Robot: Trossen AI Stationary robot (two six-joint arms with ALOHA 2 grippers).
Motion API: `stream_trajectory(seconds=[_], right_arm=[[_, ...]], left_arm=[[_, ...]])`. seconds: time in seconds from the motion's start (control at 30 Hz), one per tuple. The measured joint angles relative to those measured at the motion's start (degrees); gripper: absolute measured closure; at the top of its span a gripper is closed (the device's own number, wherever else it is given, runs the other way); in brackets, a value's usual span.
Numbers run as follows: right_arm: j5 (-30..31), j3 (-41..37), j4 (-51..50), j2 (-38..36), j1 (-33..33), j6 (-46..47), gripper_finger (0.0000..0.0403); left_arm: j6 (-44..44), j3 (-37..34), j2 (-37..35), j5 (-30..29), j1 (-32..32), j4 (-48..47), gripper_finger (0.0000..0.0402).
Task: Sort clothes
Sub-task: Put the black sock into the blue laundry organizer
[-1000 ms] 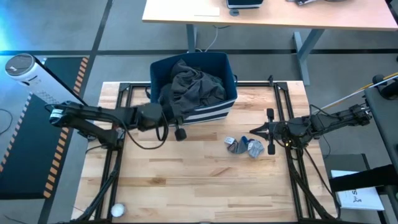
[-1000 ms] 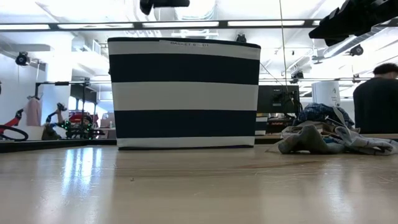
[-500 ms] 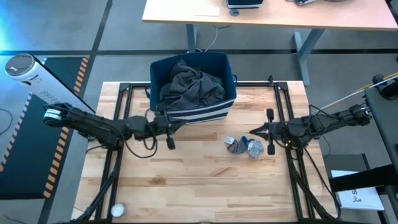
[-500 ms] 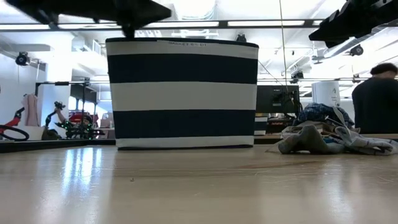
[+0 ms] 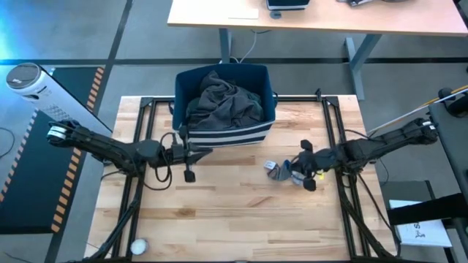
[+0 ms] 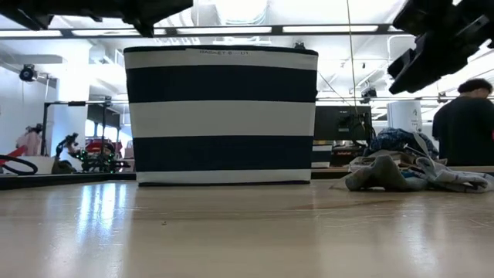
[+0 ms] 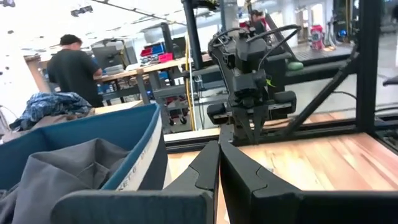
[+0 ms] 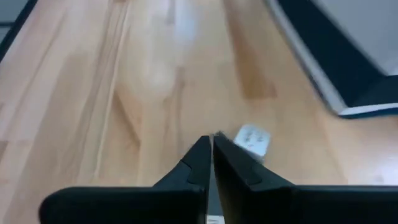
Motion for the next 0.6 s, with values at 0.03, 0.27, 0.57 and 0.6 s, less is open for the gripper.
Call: stream_trajectory(seconds=[0.03, 0.27, 0.57, 0.6], right_arm=[[-0.7, 0.7, -0.2, 1.3, 0.0, 0.0, 0.0394], [-0.8, 6.6, -0.3, 9.7, 0.0, -1.4, 0.0326], [-0.7, 10.2, -2.2, 19.8, 0.0, 2.0, 0.0213], [-0.7, 10.7, -3.0, 20.8, 0.0, 2.5, 0.0205]], left_arm=[[0.3, 0.1, -0.2, 0.0, -0.3, -0.5, 0.0402], [1.0, 3.4, -2.2, 0.0, -2.0, -7.3, 0.0402], [9.2, 6.4, -3.6, -1.5, -9.4, -9.1, 0.0402], [9.4, 6.1, -3.8, -2.3, -10.0, -9.1, 0.0402]])
